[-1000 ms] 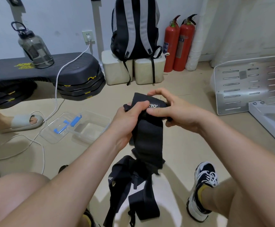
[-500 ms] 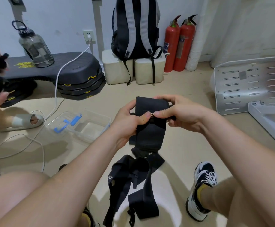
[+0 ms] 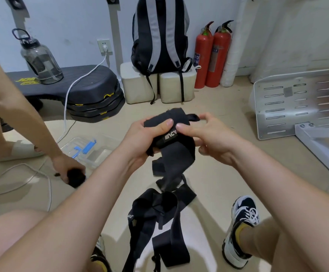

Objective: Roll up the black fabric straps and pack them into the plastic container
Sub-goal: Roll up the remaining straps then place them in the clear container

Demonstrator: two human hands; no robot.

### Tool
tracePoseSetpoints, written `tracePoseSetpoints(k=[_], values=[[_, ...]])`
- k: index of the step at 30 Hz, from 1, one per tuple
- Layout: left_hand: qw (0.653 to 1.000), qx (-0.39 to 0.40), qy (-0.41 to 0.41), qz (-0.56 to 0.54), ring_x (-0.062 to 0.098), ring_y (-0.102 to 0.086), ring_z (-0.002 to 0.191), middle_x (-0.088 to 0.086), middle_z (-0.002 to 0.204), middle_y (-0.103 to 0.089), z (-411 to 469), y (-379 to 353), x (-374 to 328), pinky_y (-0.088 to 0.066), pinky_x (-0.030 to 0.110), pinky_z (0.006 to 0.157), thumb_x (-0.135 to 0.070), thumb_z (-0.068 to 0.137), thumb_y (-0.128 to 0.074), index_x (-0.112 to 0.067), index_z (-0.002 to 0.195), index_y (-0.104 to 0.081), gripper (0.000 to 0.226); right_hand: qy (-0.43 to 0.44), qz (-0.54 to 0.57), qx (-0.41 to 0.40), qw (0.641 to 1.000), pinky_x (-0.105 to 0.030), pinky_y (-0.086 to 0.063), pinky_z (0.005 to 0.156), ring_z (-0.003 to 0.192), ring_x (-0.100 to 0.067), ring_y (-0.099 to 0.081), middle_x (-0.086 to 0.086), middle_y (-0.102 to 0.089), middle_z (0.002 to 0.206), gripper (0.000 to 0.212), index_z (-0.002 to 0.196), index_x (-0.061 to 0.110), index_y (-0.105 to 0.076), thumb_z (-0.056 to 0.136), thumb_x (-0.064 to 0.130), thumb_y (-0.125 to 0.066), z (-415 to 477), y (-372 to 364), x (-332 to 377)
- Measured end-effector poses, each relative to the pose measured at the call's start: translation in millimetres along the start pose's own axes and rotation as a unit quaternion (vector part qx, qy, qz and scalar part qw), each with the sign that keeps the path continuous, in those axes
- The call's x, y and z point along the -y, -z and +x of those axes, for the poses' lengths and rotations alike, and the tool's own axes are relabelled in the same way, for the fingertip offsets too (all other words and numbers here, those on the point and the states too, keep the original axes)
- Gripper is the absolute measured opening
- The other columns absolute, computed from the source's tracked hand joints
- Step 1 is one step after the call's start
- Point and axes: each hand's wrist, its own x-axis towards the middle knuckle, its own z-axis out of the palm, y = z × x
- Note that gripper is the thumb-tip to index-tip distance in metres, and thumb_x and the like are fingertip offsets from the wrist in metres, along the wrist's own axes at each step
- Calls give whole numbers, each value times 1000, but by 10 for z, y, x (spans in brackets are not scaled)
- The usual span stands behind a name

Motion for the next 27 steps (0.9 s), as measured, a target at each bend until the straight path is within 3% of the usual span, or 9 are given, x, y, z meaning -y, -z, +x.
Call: tracePoseSetpoints(k=[2, 5, 8, 11, 14, 18, 22, 24, 27], values=[[999, -25, -14, -30, 28, -68, 85, 9, 93, -72, 10, -34, 24, -52, 40, 73, -29, 62, -83, -7, 111, -67, 57, -56, 42, 60, 996, -23, -54, 57, 80, -9, -71, -1, -75, 97, 43, 120, 9, -64, 89, 39, -71, 4, -38, -40], [998, -50, -26, -28, 21, -69, 77, 2, 85, -73, 9, -74, 74, -50, 39, 71, -21, 69, -82, -17, 98, -69, 33, -82, 114, 87, 986, -34, -62, 78, 105, -20, -71, -13, -74, 110, 34, 118, -1, -65, 95, 25, -65, 8, -75, -96], [997, -69, -45, -4, 18, -72, 84, 0, 93, -75, -3, -90, 125, -56, 32, 66, -6, 80, -77, -23, 105, -70, 31, -84, 142, 72, 984, -32, -62, 76, 104, -23, -71, -15, -73, 109, 22, 114, -1, -65, 98, 13, -60, 10, -114, -100], [991, -65, -107, 47, 18, -71, 96, 3, 104, -74, -4, -100, 184, -57, 29, 75, 3, 78, -76, -23, 110, -70, 42, -86, 179, 45, 979, -33, -62, 72, 104, -21, -69, -11, -71, 111, 22, 116, 3, -66, 96, 2, -57, 5, -177, -124], [973, -63, -184, 123, 8, -69, 99, -5, 108, -72, -9, -127, 219, -54, 22, 82, 10, 74, -75, -28, 108, -69, 51, -82, 246, 30, 965, -33, -63, 70, 97, -20, -67, -9, -65, 102, 24, 108, 5, -65, 90, -3, -51, -32, -220, -102], [938, -86, -272, 199, 11, -64, 110, -5, 114, -69, -4, -130, 285, -51, 32, 98, 1, 66, -76, -36, 109, -67, 57, -56, 301, 31, 952, -34, -62, 76, 96, -20, -68, -7, -66, 98, 21, 109, 8, -63, 91, 5, -53, -63, -237, -90], [909, -76, -331, 242, 8, -62, 106, 0, 110, -67, -27, -162, 335, -47, 25, 96, 0, 64, -74, -34, 107, -65, 56, -38, 249, 39, 967, -36, -60, 86, 108, -16, -69, -3, -76, 105, 33, 115, 13, -68, 92, 36, -67, -22, -259, -130], [911, -62, -318, 255, 9, -62, 106, -2, 109, -67, -25, -163, 348, -49, 28, 95, -4, 62, -75, -34, 106, -64, 54, -36, 217, 11, 975, -35, -62, 77, 102, -17, -72, -7, -76, 107, 35, 116, 11, -67, 91, 35, -69, 2, -263, -138], [946, 1, -217, 241, 5, -63, 103, -8, 109, -68, -5, -96, 257, -50, 24, 90, -10, 62, -81, -34, 104, -63, 52, -24, 141, -23, 989, -32, -60, 67, 91, -19, -74, -10, -76, 104, 30, 114, 8, -67, 92, 27, -70, 35, -214, -131]])
